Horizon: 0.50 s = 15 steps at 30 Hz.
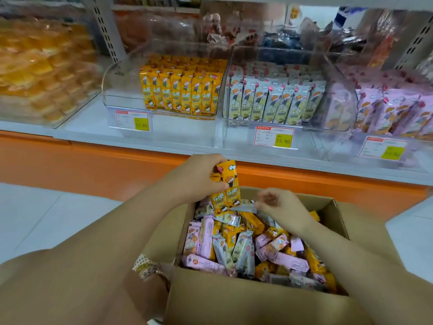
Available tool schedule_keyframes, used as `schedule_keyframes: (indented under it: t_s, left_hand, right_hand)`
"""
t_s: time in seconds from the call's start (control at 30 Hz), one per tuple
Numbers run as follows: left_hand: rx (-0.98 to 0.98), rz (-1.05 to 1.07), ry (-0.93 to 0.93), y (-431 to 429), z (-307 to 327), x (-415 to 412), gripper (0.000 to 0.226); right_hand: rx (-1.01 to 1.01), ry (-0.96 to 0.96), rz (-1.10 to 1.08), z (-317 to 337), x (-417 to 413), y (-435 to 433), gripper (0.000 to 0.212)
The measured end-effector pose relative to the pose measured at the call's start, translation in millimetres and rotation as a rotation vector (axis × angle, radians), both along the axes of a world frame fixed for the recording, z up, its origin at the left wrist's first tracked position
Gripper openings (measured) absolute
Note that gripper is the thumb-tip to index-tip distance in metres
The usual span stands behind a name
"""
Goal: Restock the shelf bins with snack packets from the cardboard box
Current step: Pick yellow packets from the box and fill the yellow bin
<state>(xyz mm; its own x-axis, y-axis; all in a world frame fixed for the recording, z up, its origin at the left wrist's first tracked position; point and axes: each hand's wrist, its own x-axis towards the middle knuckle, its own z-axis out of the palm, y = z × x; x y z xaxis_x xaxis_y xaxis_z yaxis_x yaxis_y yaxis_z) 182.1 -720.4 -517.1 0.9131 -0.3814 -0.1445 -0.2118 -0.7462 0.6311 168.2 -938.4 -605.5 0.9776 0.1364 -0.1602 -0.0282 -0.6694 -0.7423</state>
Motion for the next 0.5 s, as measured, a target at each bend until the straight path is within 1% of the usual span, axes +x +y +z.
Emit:
schedule_keyframes:
  t_s: [0.1,0.2,0.3,0.37,0.43,0.5]
  left_hand:
    - [0.076,0.005,-0.021,2.9,-6.6,4.2,0.041]
    - [0.095,0.009,-0.024,2.8,-11.9,7.7,0.043]
    - [0.096,0.006,-0.012,1.5,-17.8,10.9,0.045]
    - [0.111,0.006,-0.01,1.1,-20.8,13.3,0.047]
    - [0.134,0.002,-0.018,1.0,-23.3,16.0,0.049]
    - [0.165,-0.002,-0.027,2.1,-24.8,17.0,0.051]
  right_hand:
    - [-0.298,0.156,0.119,-44.9,0.9,-6.6,0.033]
    - [-0.478,0.254,0.286,-71.9,4.0,-1.8,0.04]
    - [-0.562,0.382,0.385,-87.6,8.3,7.2,0.045]
    - [-0.598,0.427,0.406,-91.3,11.0,11.4,0.045]
    - [-0.581,0.376,0.384,-90.5,12.3,12.6,0.038]
    - [-0.544,0.286,0.32,-85.1,10.7,11.8,0.031]
